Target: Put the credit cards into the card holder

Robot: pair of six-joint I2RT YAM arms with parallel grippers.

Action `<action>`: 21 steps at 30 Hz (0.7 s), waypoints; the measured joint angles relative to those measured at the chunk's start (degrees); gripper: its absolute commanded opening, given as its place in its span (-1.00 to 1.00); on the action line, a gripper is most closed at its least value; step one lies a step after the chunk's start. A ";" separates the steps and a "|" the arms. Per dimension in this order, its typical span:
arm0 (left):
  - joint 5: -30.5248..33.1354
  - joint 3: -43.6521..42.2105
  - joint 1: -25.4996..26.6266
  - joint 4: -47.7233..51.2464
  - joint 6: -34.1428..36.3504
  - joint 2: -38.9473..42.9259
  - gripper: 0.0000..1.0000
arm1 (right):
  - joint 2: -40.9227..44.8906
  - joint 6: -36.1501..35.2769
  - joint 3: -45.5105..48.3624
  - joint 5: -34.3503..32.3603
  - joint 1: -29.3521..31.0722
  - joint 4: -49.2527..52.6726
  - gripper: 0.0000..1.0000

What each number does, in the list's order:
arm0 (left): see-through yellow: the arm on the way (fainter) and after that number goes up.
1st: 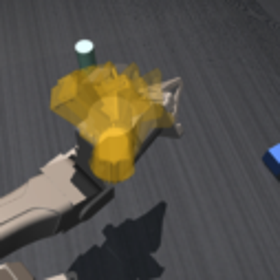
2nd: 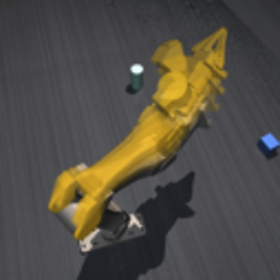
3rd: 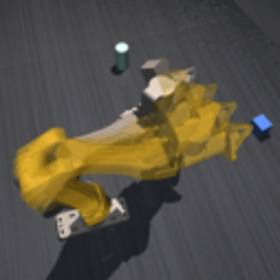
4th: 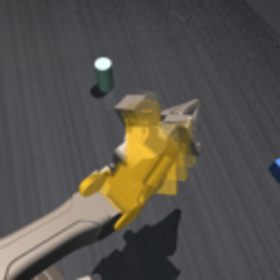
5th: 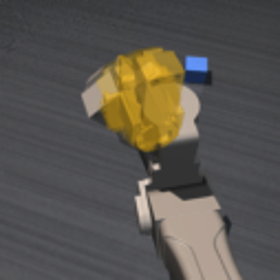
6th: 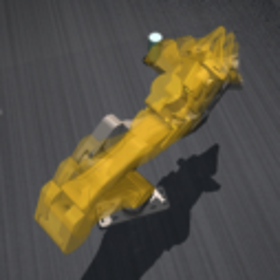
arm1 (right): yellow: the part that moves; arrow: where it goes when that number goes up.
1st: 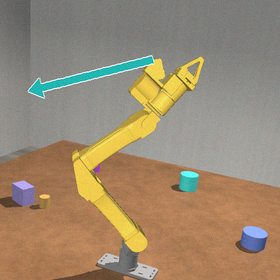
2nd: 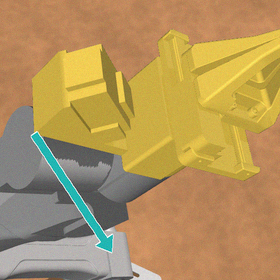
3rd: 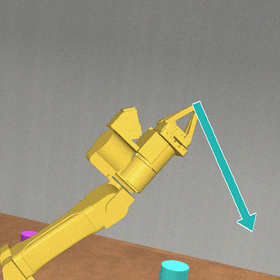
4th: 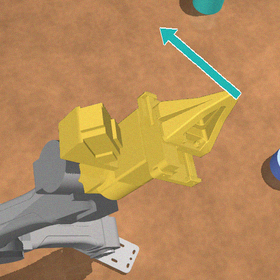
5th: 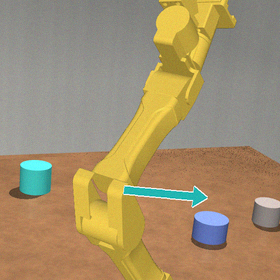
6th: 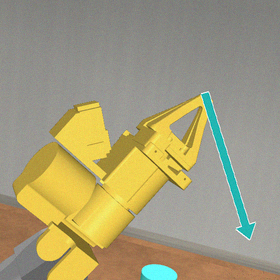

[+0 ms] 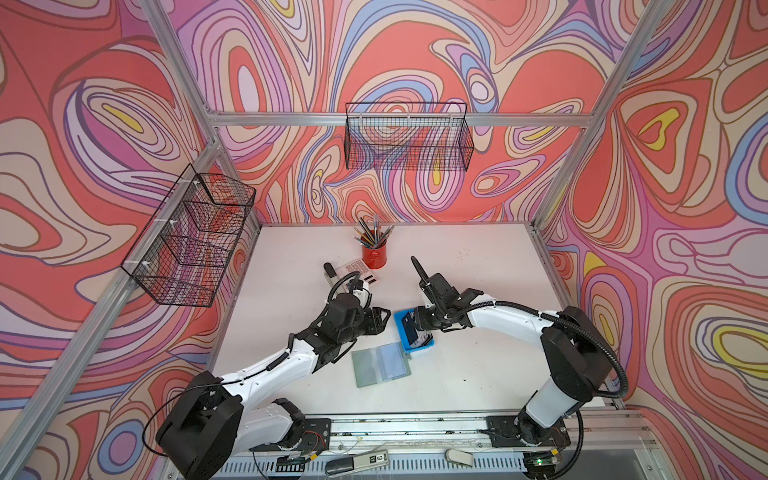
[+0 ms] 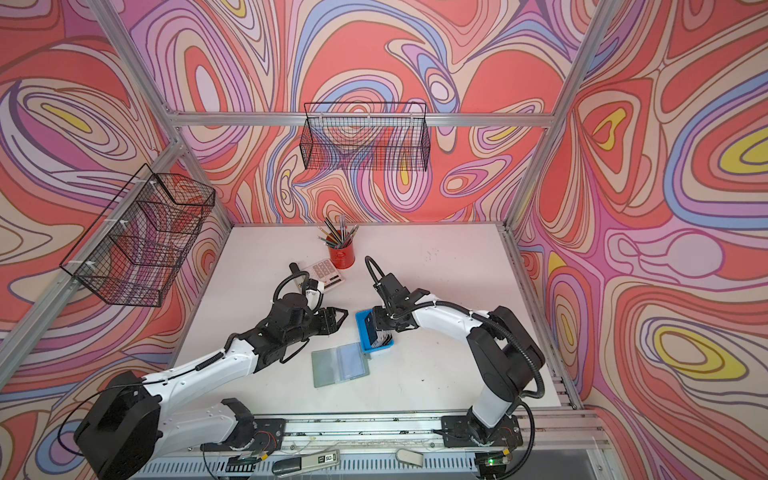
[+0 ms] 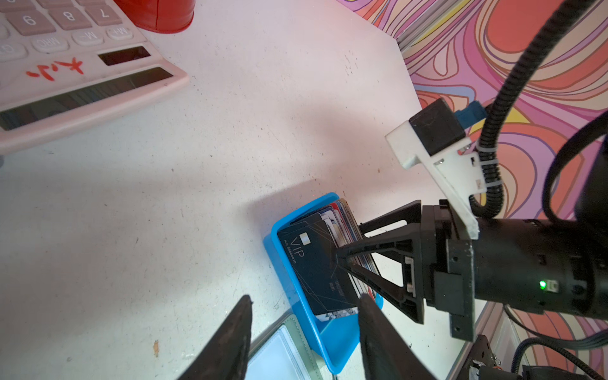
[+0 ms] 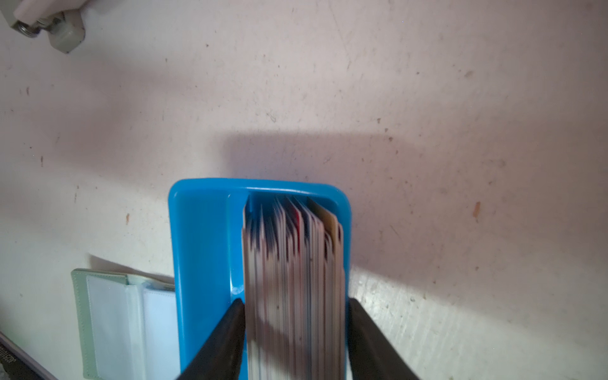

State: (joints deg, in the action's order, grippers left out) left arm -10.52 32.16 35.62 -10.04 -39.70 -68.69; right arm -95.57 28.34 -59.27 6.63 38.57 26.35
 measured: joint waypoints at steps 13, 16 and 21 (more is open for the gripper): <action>0.00 0.00 0.00 0.48 0.00 0.02 0.07 | 1.01 0.76 -0.02 1.29 -0.28 -0.24 -0.22; 0.00 0.00 0.00 0.48 0.00 0.02 0.07 | 1.22 0.76 -0.02 1.84 -0.28 -0.24 -0.22; 0.00 0.00 0.00 0.50 0.00 0.04 0.07 | 1.49 0.79 -0.04 2.14 -0.28 -0.50 -0.05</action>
State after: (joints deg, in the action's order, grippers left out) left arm -10.52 32.16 35.62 -9.54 -39.70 -68.64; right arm -94.08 29.12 -59.31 8.78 38.28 25.85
